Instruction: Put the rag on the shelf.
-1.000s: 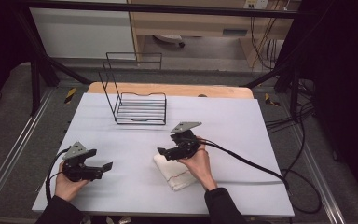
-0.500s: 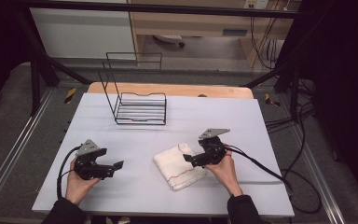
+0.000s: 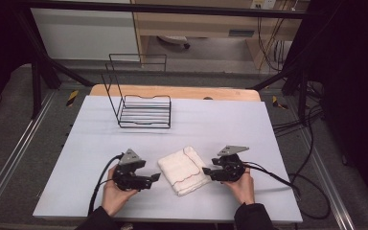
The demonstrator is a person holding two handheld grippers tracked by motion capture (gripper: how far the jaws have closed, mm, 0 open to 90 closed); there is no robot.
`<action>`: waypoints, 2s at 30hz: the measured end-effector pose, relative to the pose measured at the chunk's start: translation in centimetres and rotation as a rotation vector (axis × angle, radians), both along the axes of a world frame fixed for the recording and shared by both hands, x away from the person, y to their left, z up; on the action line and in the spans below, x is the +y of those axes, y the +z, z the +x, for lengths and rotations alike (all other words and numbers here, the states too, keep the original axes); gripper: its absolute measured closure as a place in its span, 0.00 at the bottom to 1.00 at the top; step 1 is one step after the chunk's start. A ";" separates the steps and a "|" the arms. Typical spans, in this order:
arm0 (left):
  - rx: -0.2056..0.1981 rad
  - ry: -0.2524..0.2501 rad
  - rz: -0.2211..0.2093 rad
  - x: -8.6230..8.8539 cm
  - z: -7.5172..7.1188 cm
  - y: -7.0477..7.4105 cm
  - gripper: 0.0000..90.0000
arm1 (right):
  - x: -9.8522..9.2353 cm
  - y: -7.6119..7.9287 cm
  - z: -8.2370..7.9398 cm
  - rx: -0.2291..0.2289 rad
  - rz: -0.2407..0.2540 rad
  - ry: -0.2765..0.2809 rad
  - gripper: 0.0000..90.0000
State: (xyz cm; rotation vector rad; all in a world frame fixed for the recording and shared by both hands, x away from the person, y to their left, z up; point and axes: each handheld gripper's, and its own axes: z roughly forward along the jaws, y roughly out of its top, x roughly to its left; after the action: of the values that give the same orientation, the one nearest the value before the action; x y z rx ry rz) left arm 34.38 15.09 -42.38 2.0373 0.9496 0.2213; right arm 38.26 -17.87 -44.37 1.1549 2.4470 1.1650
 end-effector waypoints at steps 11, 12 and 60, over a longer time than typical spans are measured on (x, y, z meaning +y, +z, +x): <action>0.081 -0.097 0.013 -4.9 -2.4 -1.2 0.61 | 0.4 -0.6 -0.6 0.038 0.001 -0.014 0.66; 0.084 -0.099 0.021 -5.2 -2.5 -1.3 0.62 | 0.5 -0.6 -0.6 0.045 0.006 -0.018 0.69; 0.045 0.027 0.107 -1.3 2.7 -0.7 0.30 | 0.8 0.2 -2.4 -0.009 0.088 -0.006 0.19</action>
State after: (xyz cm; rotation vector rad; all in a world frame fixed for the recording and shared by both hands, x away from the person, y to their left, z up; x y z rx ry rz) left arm 37.04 13.82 -43.11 2.1357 1.0128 0.2468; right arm 35.85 -17.03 -44.21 1.1763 2.4064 1.2848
